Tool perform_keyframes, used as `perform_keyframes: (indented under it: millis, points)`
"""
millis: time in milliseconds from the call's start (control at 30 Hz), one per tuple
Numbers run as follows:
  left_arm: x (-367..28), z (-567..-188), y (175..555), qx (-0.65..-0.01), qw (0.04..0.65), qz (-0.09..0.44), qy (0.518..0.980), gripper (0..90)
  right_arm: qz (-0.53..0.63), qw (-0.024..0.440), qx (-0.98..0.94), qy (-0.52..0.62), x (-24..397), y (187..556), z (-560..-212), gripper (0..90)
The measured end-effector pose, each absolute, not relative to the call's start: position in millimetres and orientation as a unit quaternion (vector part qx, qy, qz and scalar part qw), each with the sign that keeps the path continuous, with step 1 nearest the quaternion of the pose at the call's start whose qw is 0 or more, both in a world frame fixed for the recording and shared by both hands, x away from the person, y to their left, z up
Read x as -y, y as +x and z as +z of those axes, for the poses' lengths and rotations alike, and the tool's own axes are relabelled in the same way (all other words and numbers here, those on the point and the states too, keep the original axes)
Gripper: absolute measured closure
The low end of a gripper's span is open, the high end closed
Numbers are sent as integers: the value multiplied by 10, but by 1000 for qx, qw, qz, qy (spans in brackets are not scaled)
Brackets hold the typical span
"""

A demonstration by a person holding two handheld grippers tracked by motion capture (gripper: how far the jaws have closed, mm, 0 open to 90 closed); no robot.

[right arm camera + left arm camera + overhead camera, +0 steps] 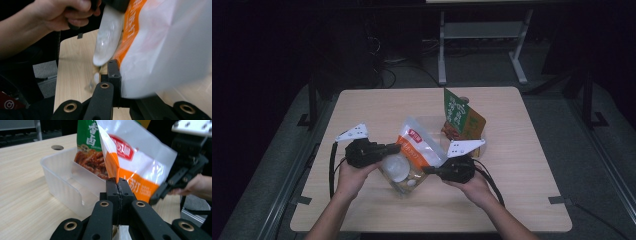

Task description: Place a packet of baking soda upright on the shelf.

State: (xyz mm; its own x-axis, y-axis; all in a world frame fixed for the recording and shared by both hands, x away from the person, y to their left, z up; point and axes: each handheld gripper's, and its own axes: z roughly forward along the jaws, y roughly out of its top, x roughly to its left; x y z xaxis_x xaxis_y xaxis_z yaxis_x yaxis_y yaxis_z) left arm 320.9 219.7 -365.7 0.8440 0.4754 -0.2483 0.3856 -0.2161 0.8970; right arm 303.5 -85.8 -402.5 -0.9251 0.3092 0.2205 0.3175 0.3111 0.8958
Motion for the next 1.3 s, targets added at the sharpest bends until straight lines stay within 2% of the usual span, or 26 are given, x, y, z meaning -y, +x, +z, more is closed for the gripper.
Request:
perform_keyframes:
  millis: [367,500,567,800,1167,1300]
  points:
    - [-2168,-3802,3172,-266,538,27,799,896,-553,-15,811,-192,967,3042,-3915,900]
    - [-2156,-3821,3175,-260,533,37,804,876,-550,-24,814,-184,978,3025,-3865,900]
    - [-2149,-3839,3177,-262,526,43,808,840,-544,-31,820,-178,980,3018,-3847,900]
    - [-2219,-3847,3183,-268,513,67,813,618,-547,-31,818,-174,1036,2993,-3786,900]
    - [-2460,-4028,3075,-285,477,58,829,396,-572,-62,797,-185,1280,3002,-3521,900]
    - [-2525,-4096,3095,-288,468,56,833,351,-566,-77,798,-193,1296,3033,-3462,900]
